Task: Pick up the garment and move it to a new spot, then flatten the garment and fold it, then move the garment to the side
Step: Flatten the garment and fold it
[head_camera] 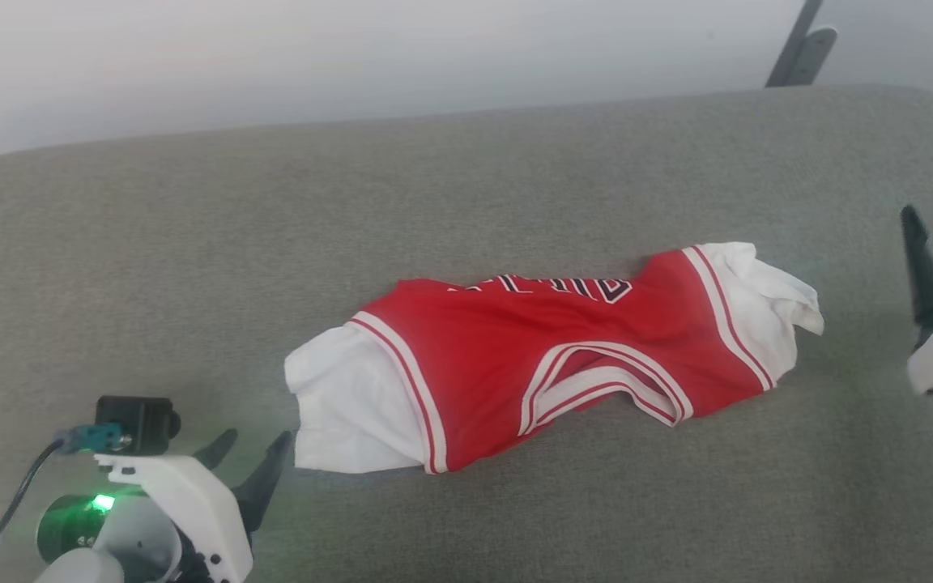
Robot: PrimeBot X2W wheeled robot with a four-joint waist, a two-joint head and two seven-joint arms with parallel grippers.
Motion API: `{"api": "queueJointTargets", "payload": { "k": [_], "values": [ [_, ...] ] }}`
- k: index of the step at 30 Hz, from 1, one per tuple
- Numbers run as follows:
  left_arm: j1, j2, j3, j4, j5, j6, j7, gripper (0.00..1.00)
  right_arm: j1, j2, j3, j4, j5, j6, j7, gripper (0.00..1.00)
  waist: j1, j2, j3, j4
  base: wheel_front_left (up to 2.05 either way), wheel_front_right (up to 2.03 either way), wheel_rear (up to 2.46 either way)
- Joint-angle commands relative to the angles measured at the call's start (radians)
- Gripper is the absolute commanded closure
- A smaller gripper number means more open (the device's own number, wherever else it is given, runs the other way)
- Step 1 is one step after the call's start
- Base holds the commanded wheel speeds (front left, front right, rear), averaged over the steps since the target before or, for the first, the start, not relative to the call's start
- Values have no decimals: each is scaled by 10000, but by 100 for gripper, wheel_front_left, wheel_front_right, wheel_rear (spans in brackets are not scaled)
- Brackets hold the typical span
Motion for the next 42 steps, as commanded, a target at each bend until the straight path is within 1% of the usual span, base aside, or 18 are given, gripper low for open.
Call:
{"api": "queueJointTargets", "payload": {
  "k": [1, 6, 9, 10, 12, 14, 18, 19, 20, 21, 25, 28, 36, 42],
  "values": [
    [-217, -58, -53, 74, -121, 103, 196, 0, 383, 348, -339, -325, -258, -18, 8, 0, 0, 0, 109, -139, 0, 0, 0],
    [-612, -220, -328, 434, -318, 222, 952, 0, 1286, 1215, -1367, -1545, -1128, -18, 562, 0, 0, 0, 301, -321, 0, 0, 0],
    [-927, -251, -529, 751, -233, 261, 1367, 0, 1671, 1562, -1774, -2216, -1431, -18, 888, 0, 0, 0, 419, -391, 0, 0, 0],
    [-1155, -268, -731, 1031, -150, 270, 1711, 0, 1875, 1782, -1956, -2620, -1539, -18, 1059, 0, 0, 0, 482, -425, 0, 0, 0],
    [-1328, -347, -905, 1338, -224, 334, 2107, 0, 2066, 1943, -2107, -2975, -1644, -18, 1201, 0, 0, 0, 528, -458, 0, 0, 0],
    [-1525, -409, -1075, 1638, -184, 300, 2386, 0, 2199, 2112, -2225, -3280, -1677, -18, 1341, 0, 0, 0, 576, -493, 0, 0, 0],
    [-1791, -724, -1294, 2330, -315, 130, 2641, 0, 2406, 2330, -2420, -3683, -1777, -18, 1511, 0, 0, 0, 616, -526, 0, 0, 0],
    [-1864, -714, -1396, 2541, -212, 74, 2675, 24, 2464, 2372, -2442, -3761, -1794, -18, 1557, 0, 0, 0, 609, -529, 0, 0, 0],
    [-1911, -731, -1466, 2742, -151, 39, 2689, 60, 2520, 2412, -2470, -3832, -1797, -18, 1580, 0, 0, 0, 602, -530, 0, 0, 0],
    [-1956, -813, -1536, 2911, -175, -75, 2684, 100, 2552, 2455, -2510, -3902, -1798, -18, 1598, 0, 0, 0, 586, -528, 0, 0, 0],
    [-2089, -913, -1630, 3365, -166, -289, 2625, 100, 2695, 2545, -2597, -4048, -1832, -18, 1667, 0, 0, 0, 526, -504, 0, 0, 0],
    [-2164, -740, -1537, 3694, -163, -362, 2547, 100, 2814, 2578, -2637, -4144, -1812, -18, 1709, 0, 0, 0, 452, -468, 0, 0, 0],
    [-1984, 298, -1033, 3673, -149, -243, 2471, 100, 3130, 2666, -2796, -4336, -1804, -18, 1923, 0, 0, 0, 251, -265, 0, 0, 0],
    [-1741, 1083, -706, 3424, -263, -114, 2614, 100, 3203, 2601, -2656, -4268, -1506, -18, 2221, 0, 0, 0, 206, -137, 0, 0, 0]
  ]
}}
